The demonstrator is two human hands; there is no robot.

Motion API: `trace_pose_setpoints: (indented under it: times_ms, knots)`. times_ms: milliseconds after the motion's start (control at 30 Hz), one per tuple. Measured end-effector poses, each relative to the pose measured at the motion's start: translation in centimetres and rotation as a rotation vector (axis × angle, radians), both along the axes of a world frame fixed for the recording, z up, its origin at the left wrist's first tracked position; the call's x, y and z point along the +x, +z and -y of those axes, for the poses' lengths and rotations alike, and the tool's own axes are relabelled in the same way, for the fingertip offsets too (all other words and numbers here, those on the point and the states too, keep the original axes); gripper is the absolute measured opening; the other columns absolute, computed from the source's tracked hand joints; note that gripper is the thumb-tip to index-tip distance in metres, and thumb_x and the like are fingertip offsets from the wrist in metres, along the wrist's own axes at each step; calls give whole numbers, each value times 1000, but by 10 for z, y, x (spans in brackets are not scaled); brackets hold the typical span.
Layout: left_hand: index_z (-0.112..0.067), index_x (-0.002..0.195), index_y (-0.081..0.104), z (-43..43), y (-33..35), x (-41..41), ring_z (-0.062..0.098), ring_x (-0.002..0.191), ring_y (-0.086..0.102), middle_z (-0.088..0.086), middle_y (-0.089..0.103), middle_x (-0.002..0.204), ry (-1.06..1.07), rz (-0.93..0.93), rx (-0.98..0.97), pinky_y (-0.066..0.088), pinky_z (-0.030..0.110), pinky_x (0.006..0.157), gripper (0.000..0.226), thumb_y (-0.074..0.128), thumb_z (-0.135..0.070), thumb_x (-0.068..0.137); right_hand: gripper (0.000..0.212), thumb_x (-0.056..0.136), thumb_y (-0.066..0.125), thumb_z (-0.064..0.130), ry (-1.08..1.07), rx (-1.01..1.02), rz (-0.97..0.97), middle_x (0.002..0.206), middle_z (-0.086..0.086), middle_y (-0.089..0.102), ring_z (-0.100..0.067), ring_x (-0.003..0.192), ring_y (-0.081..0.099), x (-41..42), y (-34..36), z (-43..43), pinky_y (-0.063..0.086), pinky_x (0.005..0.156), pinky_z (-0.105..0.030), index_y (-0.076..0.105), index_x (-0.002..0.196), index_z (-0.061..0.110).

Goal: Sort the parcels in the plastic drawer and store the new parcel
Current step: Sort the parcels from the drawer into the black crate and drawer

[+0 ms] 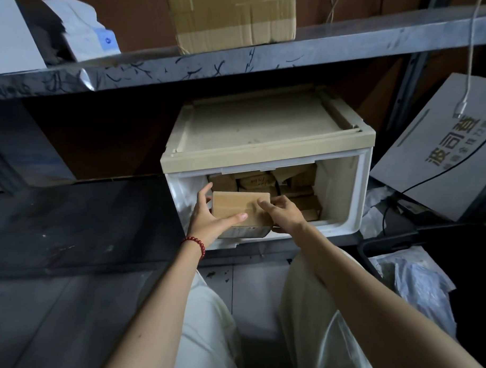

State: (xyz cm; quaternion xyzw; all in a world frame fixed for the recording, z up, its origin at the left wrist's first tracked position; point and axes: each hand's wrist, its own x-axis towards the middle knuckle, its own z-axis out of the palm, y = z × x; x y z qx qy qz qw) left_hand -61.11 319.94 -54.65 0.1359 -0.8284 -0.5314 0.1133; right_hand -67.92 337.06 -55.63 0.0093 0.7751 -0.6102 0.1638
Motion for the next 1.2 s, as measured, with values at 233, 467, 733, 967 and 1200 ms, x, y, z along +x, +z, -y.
trace_pose_setpoints:
  times_ms: [233, 467, 733, 967, 1200]
  knots:
    - [-41, 143, 21, 1, -5, -6, 20, 129, 38, 4, 35, 148, -22, 21, -13, 37, 35, 101, 105, 89, -30, 62, 59, 89, 60, 47, 32, 50, -35, 126, -9, 61, -23, 109, 61, -3, 1, -5, 55, 81, -32, 48, 138, 18]
    - [-37, 145, 21, -2, -11, -12, 23, 131, 37, 5, 35, 148, -22, 80, -64, 35, 32, 99, 104, 86, -40, 64, 61, 87, 63, 50, -62, 26, -44, 125, -7, 57, -20, 109, 56, -10, -2, -14, 48, 96, -36, 45, 131, 13]
    - [-42, 141, 35, -18, -22, -14, 13, 123, 49, -12, 49, 133, -203, 169, -141, 44, 38, 103, 111, 83, -69, 45, 45, 90, 61, 46, -66, -96, 6, 121, -3, 54, -22, 108, 52, -12, 1, -19, 53, 84, -45, 50, 127, 23]
    - [-39, 116, 41, -22, -24, -19, 11, 99, 57, -9, 56, 116, -85, 213, -195, 47, 18, 68, 80, 82, -63, 52, 63, 88, 64, 43, -85, -106, -56, 139, -6, 51, -23, 121, 53, -16, -2, -17, 48, 100, -44, 41, 140, 16]
    - [-30, 130, 41, -33, -22, -21, -1, 85, 53, -9, 57, 116, -58, 237, -4, 38, 16, 59, 84, 67, -73, 62, 75, 91, 55, 52, -171, -148, 119, 137, -10, 47, -23, 113, 49, -18, 0, -15, 39, 85, -38, 28, 146, 9]
